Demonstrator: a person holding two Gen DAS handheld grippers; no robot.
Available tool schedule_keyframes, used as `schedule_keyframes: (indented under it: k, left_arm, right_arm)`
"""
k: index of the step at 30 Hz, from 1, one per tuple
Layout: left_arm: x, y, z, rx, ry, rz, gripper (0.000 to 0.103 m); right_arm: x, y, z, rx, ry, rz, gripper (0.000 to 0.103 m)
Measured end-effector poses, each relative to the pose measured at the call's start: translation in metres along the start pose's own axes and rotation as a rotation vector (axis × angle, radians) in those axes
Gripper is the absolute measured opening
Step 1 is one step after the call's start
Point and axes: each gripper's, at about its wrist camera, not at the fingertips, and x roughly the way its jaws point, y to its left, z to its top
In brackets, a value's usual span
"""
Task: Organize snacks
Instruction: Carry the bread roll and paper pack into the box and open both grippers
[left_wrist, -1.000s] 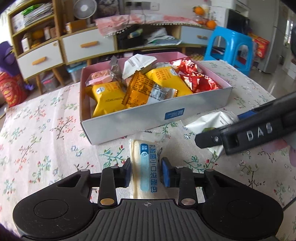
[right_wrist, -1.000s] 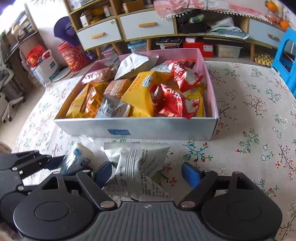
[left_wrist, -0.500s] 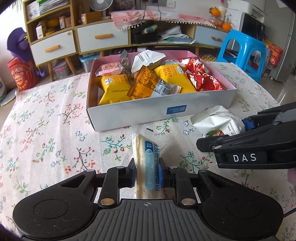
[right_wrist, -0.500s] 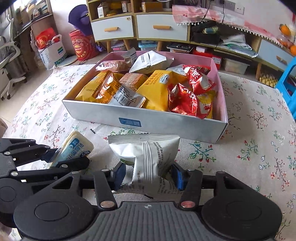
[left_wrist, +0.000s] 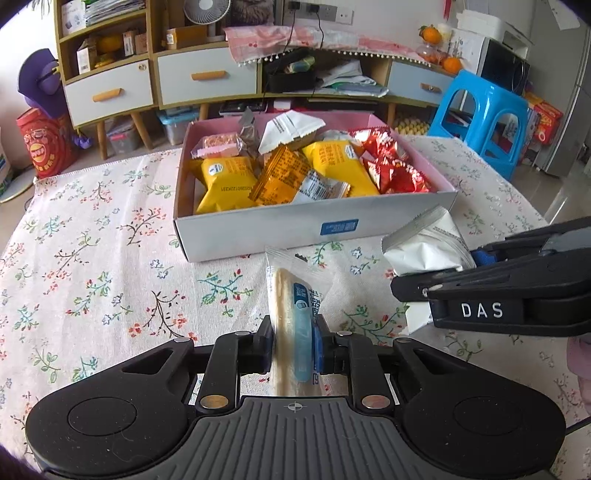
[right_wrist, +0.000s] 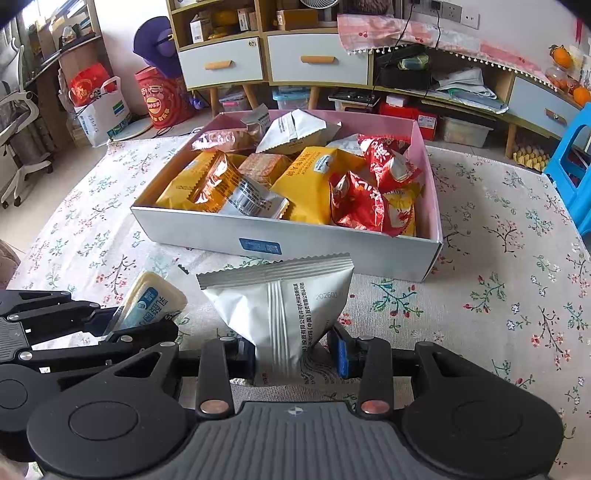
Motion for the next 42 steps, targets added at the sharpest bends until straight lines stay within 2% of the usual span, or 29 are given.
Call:
schedule_keyframes:
  k: [9,19,23,30,42]
  left_arm:
    - [-0.016,0.004,0.011,-0.04,-0.037,-0.015,0.017]
    - [-0.035,0.013,0.033,-0.096,-0.127,-0.008,0.017]
    - [-0.034,0.016,0.047,-0.085,-0.153,0.012,0.017]
    - [-0.017,0.027,0.077,-0.084,-0.153,0.022,0.018]
    - [0.039,0.024,0.129,-0.153,-0.098,0.041,0.018]
  right_arm:
    - [-0.019,-0.006,0.005,0.056,-0.007,0.004,0.028]
    - [-0.044,-0.021,0.025,0.151,-0.097,0.026,0.028]
    - [-0.045,-0.029,0.036,0.178,-0.133,0.029,0.028]
    - [-0.034,-0.046,0.057,0.229,-0.17,0.057,0.028]
    - [0.014,-0.059,0.096,0.264,-0.135,0.046,0.028]
